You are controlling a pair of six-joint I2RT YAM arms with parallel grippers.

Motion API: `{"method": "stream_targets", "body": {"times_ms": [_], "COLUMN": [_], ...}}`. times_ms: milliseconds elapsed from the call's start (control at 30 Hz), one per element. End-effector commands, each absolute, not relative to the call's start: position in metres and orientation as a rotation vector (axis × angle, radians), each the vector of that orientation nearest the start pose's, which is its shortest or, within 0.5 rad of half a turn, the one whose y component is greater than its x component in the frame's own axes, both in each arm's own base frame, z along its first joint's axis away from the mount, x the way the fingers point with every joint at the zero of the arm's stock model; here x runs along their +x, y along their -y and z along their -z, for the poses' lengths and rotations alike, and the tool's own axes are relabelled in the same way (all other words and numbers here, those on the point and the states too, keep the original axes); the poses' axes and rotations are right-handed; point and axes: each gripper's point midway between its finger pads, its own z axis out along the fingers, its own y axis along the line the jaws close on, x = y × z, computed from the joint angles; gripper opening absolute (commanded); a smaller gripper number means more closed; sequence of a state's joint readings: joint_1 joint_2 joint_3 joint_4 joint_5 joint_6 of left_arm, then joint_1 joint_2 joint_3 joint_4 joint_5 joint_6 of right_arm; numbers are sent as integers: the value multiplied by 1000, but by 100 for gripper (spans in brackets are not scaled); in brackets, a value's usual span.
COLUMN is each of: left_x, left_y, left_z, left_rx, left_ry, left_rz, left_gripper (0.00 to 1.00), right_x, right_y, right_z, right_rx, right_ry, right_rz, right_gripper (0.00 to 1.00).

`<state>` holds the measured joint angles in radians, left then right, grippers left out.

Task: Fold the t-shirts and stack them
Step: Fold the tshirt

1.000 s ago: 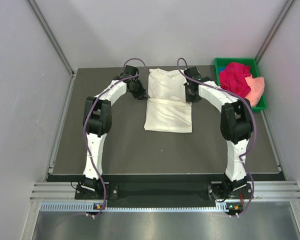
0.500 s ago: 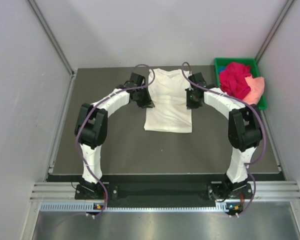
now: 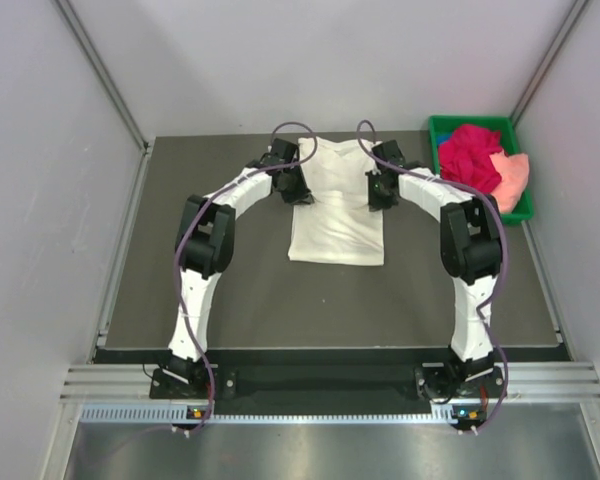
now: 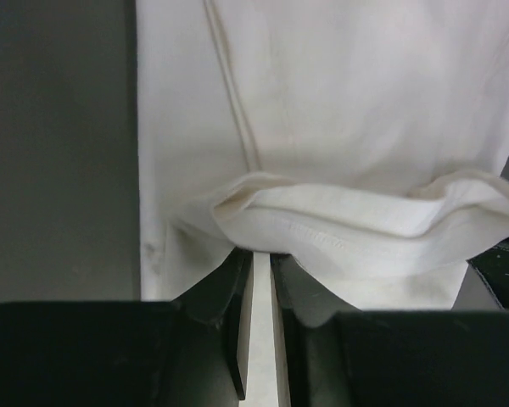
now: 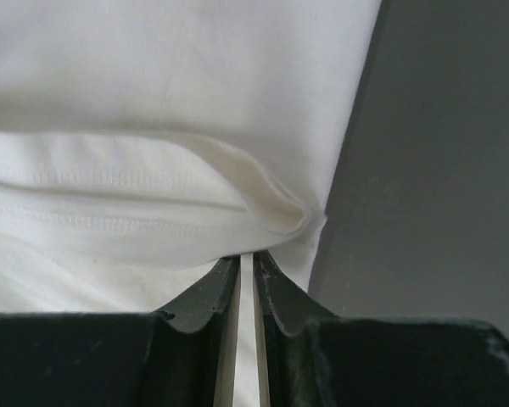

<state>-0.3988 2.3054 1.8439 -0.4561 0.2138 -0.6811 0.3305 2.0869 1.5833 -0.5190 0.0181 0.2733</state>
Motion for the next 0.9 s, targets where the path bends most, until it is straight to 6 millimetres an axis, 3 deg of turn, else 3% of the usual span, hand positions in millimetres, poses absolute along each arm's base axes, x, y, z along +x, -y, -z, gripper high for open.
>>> {"method": "stream_targets", "body": {"times_ms": [0,67,267,367,433,467,533,567,600,633,667,733,833,867], "left_x": [529,541,559,560,551,546,520,494,483,472,444,413,387,383], "left_y": [273,269,252,241,233,229,224,224,224,224,226,230,231,231], "left_z": [-69,-75,-65,-76,-100,-107,-124,-106,-127,-127,-122,-115,-101,-103], "left_rx": [-270,-290,-359,-374,-359,-335,-309,-280,-252,-220,-187,-147,-115,-105], "left_ry": [-2487,-2458,-2438,-2441,-2437,-2432,-2436,-2506,-2473,-2480,-2513,-2529,-2543,-2535], "left_rz": [666,664,651,666,646,629,646,664,697,715,778,871,932,940], "left_gripper": [19,19,19,20,22,23,28,29,29,31,31,34,36,38], "right_x": [503,513,529,525,513,507,483,472,451,439,417,387,364,354], "right_y": [-154,-150,-148,-146,-140,-138,-142,-145,-151,-152,-156,-156,-152,-151], "right_z": [-76,-77,-84,-95,-102,-123,-125,-143,-133,-149,-132,-131,-132,-122], "right_rx": [-40,-30,-16,-19,10,25,32,31,18,6,-15,-59,-97,-107], "right_ry": [-2491,-2475,-2441,-2441,-2460,-2429,-2474,-2458,-2507,-2477,-2521,-2525,-2516,-2531], "right_rz": [-176,-165,-184,-176,-158,-170,-225,-273,-340,-379,-439,-492,-521,-553], "right_gripper": [11,12,14,16,20,22,28,30,32,33,34,37,41,42]}}
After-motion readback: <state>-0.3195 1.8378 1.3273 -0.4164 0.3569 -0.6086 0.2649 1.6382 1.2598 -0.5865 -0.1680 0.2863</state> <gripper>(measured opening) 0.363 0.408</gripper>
